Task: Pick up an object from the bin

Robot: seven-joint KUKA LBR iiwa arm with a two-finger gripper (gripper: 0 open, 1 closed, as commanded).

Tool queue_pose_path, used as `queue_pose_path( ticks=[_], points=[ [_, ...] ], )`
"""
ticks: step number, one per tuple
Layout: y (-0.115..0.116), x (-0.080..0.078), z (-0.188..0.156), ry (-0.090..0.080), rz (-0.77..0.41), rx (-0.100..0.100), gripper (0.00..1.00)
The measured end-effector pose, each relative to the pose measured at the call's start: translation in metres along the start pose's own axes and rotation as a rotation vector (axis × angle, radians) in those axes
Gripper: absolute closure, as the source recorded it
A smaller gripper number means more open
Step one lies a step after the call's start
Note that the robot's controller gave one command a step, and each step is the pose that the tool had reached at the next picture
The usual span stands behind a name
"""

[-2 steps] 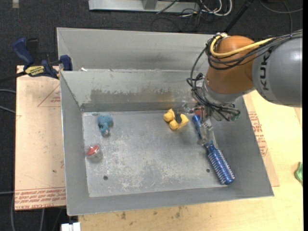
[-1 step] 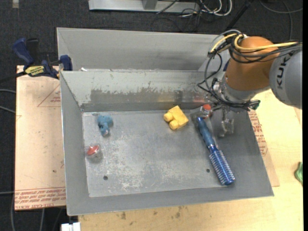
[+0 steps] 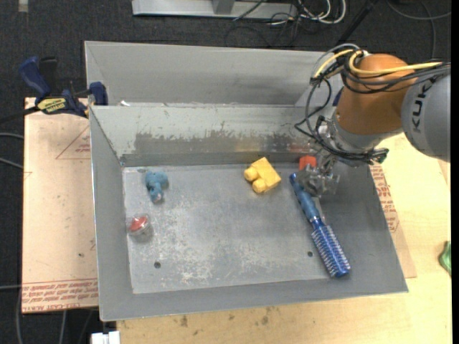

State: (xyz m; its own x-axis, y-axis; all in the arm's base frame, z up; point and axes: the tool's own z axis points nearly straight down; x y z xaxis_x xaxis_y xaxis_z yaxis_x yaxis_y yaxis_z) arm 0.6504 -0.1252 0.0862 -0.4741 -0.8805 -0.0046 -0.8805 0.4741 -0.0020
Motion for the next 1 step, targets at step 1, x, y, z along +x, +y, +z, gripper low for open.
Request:
queue_pose_path(
  ticks=[1],
  points=[
    [0.0586,0.018,-0.0144,0.003,-0.157,-0.004,1.0]
  ],
)
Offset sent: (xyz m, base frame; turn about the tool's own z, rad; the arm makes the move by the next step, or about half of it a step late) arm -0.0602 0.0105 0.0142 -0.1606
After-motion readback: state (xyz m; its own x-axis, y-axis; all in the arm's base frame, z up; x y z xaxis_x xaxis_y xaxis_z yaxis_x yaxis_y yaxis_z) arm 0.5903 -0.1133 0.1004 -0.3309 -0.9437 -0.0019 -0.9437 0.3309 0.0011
